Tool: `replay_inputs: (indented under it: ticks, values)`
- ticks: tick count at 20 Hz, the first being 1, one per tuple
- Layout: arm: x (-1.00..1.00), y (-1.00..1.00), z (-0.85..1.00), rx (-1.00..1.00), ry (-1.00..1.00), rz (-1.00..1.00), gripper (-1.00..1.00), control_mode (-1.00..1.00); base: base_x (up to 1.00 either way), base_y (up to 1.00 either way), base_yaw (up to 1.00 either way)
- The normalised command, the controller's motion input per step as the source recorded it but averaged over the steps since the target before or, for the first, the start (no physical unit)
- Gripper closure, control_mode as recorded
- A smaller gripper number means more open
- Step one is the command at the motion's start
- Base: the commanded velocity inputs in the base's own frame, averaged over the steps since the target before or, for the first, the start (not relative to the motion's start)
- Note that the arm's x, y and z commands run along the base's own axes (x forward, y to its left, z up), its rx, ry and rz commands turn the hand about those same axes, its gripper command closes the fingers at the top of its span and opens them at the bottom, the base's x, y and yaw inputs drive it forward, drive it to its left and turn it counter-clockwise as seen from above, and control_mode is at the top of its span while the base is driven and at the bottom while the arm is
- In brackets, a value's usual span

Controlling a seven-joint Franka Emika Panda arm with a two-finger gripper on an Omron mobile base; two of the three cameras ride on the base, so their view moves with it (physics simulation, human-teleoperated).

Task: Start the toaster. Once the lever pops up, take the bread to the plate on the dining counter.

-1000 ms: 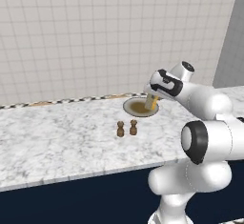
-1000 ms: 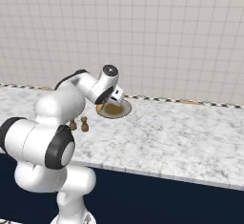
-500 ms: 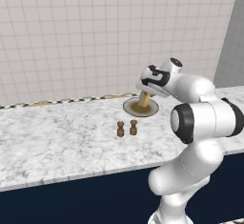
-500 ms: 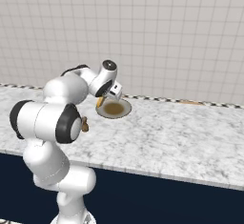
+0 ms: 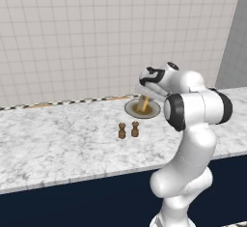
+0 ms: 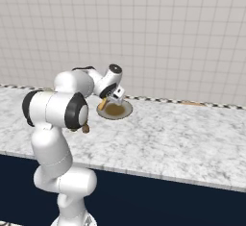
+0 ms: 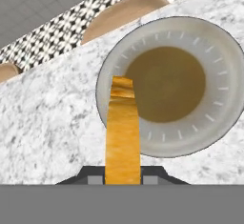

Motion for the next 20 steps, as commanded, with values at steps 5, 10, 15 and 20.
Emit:
replay_inputs:
  ticks: [5, 10, 15, 20]
  values:
    - [0.35, 0.00, -0.32, 0.02, 0.02, 0.00, 1.00, -1.00, 0.00, 0.00, 0.00]
    - [0.52, 0.00, 0.00, 0.03, 0.00, 0.00, 1.00, -1.00, 0.00, 0.00, 0.00]
    - [0.55, 0.00, 0.00, 0.01, 0.00, 0.00, 1.00, -1.00, 0.00, 0.00, 0.00]
    - [0.37, 0.00, -0.19, 0.00, 0.01, 0.00, 1.00, -1.00, 0.00, 0.00, 0.00]
